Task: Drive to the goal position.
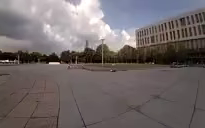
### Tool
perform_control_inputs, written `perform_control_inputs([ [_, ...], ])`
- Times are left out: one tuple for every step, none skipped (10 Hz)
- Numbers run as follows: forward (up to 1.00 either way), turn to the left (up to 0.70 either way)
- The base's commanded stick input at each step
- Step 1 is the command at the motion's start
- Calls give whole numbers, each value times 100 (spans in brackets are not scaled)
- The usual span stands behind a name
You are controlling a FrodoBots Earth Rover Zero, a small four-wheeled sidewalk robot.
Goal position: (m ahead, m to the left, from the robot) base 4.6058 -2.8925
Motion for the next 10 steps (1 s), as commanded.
perform_control_inputs([
  [0, 0],
  [0, 0],
  [0, 0],
  [0, 0],
  [2, 0],
  [17, 0],
  [34, 0],
  [45, 0],
  [45, 0],
  [45, 0],
])
